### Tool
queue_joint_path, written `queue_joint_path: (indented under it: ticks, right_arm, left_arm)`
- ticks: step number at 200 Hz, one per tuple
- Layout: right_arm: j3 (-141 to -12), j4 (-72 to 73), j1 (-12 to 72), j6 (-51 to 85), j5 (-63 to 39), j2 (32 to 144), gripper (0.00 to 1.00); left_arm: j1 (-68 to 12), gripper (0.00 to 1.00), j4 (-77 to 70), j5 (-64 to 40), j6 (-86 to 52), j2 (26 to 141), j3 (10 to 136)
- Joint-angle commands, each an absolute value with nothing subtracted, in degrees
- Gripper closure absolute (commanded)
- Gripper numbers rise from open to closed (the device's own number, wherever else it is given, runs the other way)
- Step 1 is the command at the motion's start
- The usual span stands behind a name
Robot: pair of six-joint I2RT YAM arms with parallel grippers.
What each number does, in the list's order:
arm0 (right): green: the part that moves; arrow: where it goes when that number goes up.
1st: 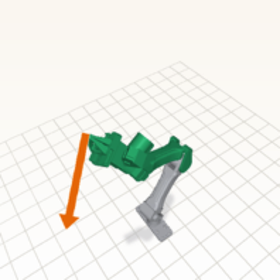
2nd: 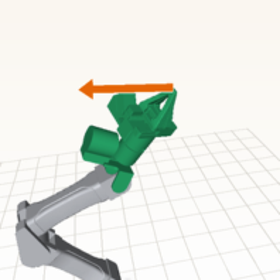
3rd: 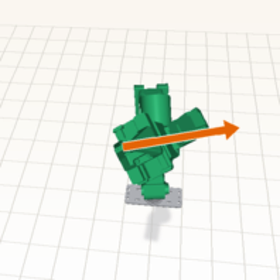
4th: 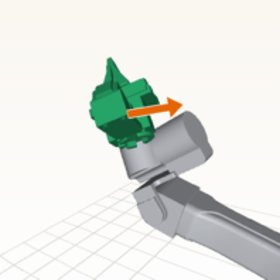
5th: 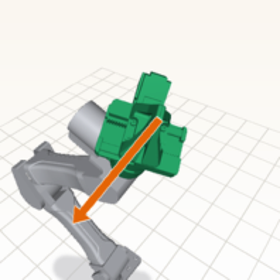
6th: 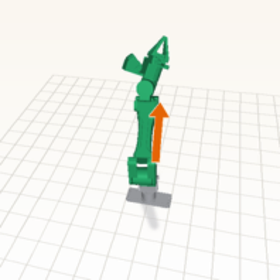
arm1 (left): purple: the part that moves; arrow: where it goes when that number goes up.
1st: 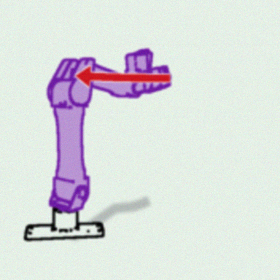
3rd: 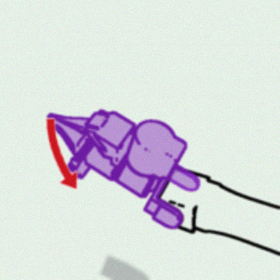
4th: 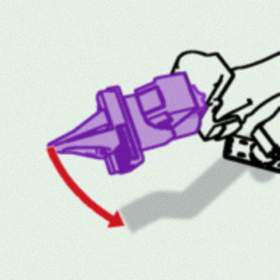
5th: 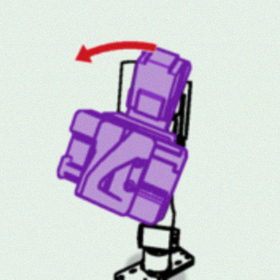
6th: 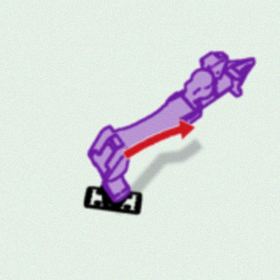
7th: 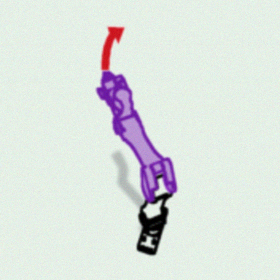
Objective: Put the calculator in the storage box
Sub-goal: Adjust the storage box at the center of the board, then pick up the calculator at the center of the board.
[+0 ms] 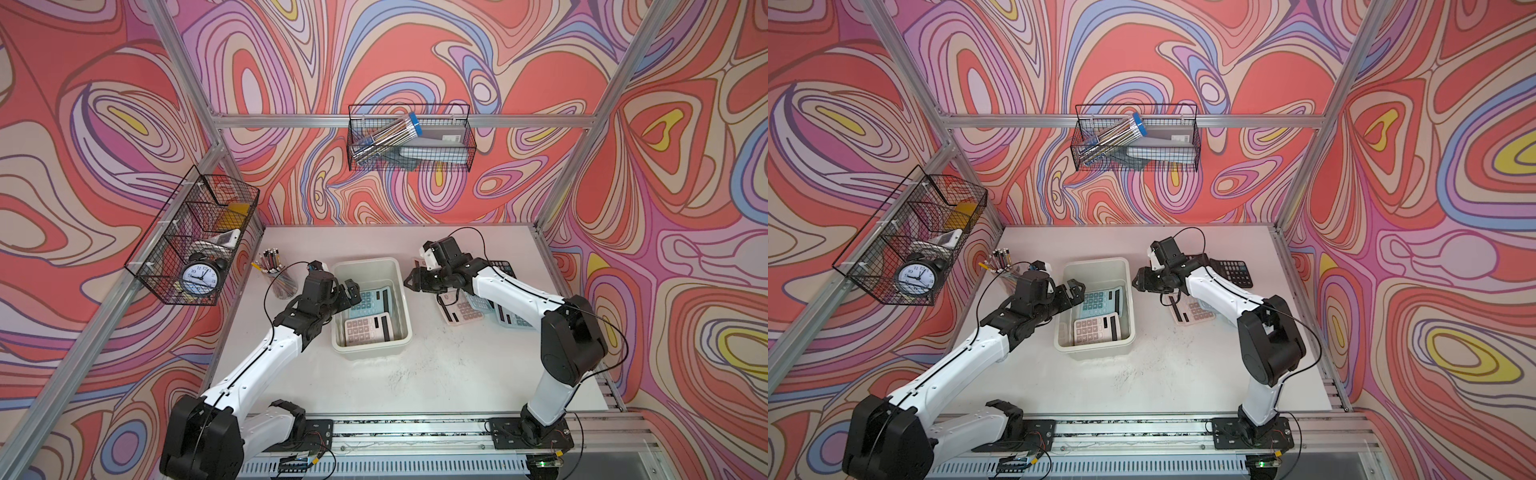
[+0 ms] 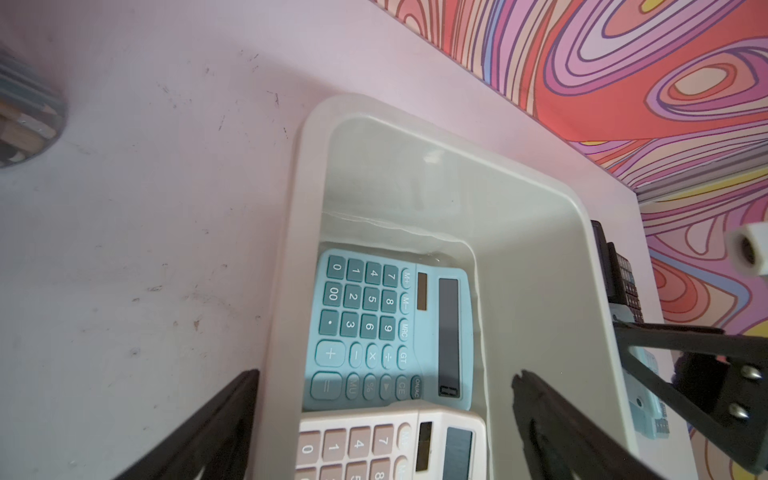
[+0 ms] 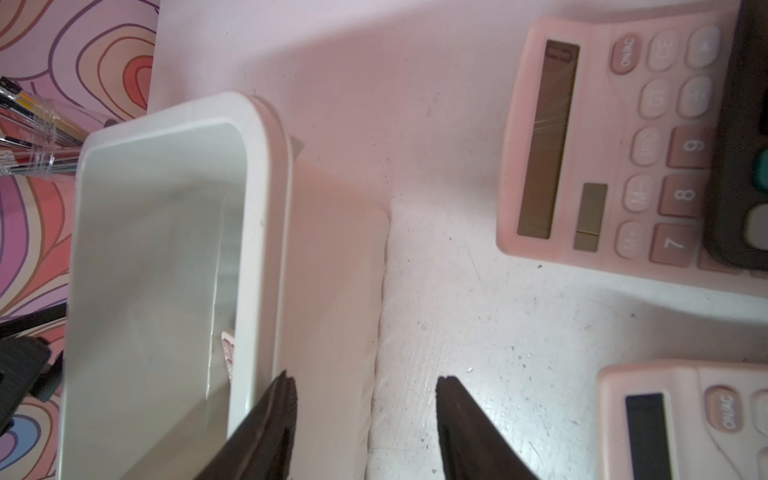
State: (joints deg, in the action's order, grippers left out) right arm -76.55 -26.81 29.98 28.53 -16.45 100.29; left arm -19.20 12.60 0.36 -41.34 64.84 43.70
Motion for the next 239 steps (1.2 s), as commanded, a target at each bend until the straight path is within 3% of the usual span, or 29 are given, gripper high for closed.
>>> queue_joint_path:
  ticks: [1,51,101,157,187,239]
  right_arm:
    - [-74.16,-27.75,29.33,26.73,-14.9,95.19,0.43]
    - [-68.34,-29.96,25.02,24.34,-8.08,87.69,0.43]
    - [-60.91,-29.57,21.65,25.03,2.49,78.08,0.39]
    - [-54.35,-30.11,21.66,33.92,17.06,71.38,0.23]
    - [-52.3,-33.22,21.66,37.76,27.59,70.78,0.07]
    - [-45.84,-29.05,21.59,38.95,33.66,62.16,0.02]
  left_arm:
    - [-19.47,0.01,20.68,4.43,-40.61,61.33,46.05]
    - [-19.74,0.01,27.3,2.66,-41.0,57.9,51.69]
    - [-24.35,0.01,26.95,-2.01,-43.03,65.07,61.07]
    - [-31.08,0.01,18.37,-5.88,-47.15,76.62,68.77]
    - [-34.74,0.01,15.59,-6.11,-49.21,83.88,74.09]
    - [-39.78,0.01,19.61,-10.21,-51.82,99.95,89.79]
